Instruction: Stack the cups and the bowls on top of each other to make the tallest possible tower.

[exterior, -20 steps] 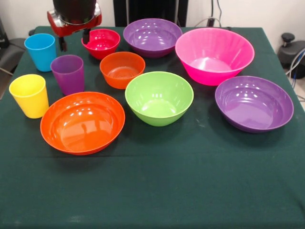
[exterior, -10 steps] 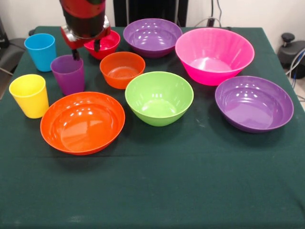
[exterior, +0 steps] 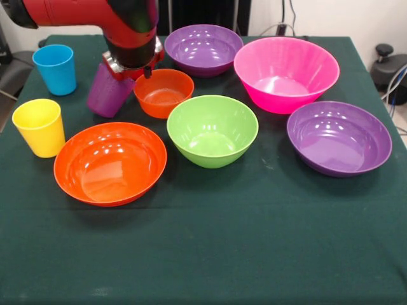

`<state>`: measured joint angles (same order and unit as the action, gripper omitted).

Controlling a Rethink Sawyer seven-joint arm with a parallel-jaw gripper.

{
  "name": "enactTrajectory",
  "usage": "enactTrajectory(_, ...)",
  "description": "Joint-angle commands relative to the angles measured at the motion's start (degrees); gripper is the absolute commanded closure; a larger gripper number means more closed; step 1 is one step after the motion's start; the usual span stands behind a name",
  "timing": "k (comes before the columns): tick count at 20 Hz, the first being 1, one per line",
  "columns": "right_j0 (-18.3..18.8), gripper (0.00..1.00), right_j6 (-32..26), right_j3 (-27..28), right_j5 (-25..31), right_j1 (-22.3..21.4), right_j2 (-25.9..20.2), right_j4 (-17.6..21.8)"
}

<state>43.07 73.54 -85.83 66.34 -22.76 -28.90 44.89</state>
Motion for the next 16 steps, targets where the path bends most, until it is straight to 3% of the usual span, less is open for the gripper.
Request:
enactTrajectory(1, -2.0, 0.0, -6.6, 1.5, -2.7, -1.4, 0.2, 3.4)
enactTrajectory(4, -1.1, 0.0, -7.0, -0.9, -2.3, -4.4, 0.2, 2.5)
enactTrajectory(16, -0.5, 0.0, -8.5, -2.7, -2.3, -7.0, 0.3, 2.8)
